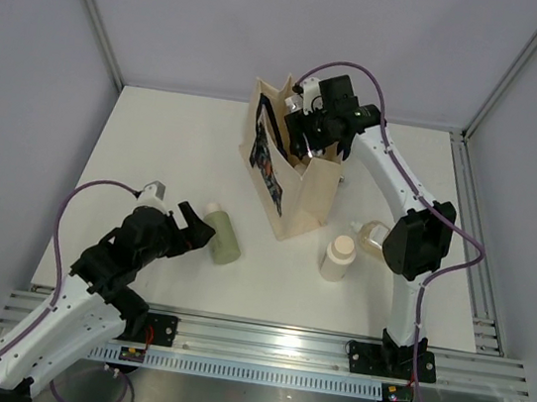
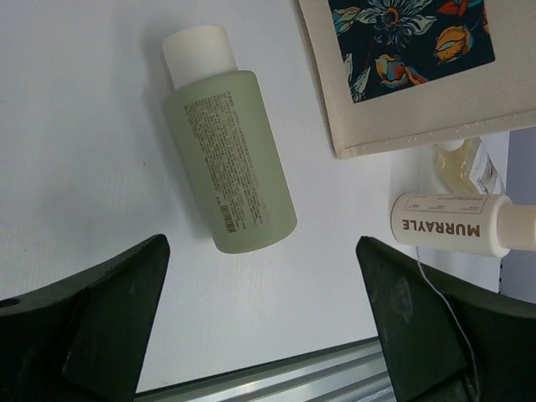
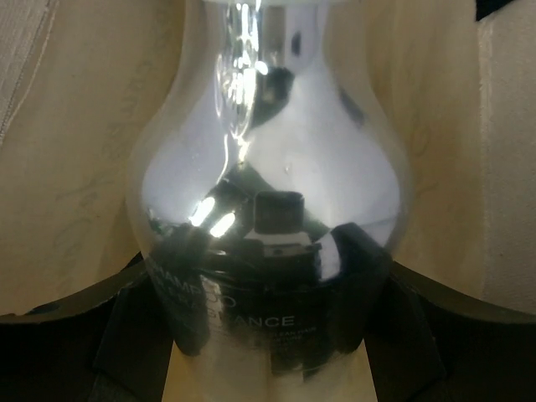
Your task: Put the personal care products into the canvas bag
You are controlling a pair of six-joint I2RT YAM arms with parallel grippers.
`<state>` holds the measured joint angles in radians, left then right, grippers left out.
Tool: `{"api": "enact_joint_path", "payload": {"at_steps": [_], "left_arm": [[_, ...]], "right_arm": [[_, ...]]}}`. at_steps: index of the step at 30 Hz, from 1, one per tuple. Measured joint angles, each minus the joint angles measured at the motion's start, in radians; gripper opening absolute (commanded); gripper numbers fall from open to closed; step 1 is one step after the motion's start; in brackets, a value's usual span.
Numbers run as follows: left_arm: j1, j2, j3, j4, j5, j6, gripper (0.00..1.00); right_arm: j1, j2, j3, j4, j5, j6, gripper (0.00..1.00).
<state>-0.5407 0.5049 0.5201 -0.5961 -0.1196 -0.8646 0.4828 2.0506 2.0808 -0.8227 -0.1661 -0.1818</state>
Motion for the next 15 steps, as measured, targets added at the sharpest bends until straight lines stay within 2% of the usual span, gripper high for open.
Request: {"api": "enact_joint_path", "payload": {"at_steps": [8,12,15], "left_arm": [[0.000,0.071,-0.001,0.016,0.003,-0.001,0.99],[0.000,0.082,-0.004,0.023,0.005,-0.008,0.99],[0.000,0.093,-0.013,0.038,0.009,-0.021,0.99]], "right_arm": [[0.038,0.036,0.002,0.001,0.051,-0.062,0.49],[0.040,0.056,0.008,0.016,0.038,-0.068,0.75],[0.040,0.058,0.012,0.019,0.022,-0.074,0.78]]}}
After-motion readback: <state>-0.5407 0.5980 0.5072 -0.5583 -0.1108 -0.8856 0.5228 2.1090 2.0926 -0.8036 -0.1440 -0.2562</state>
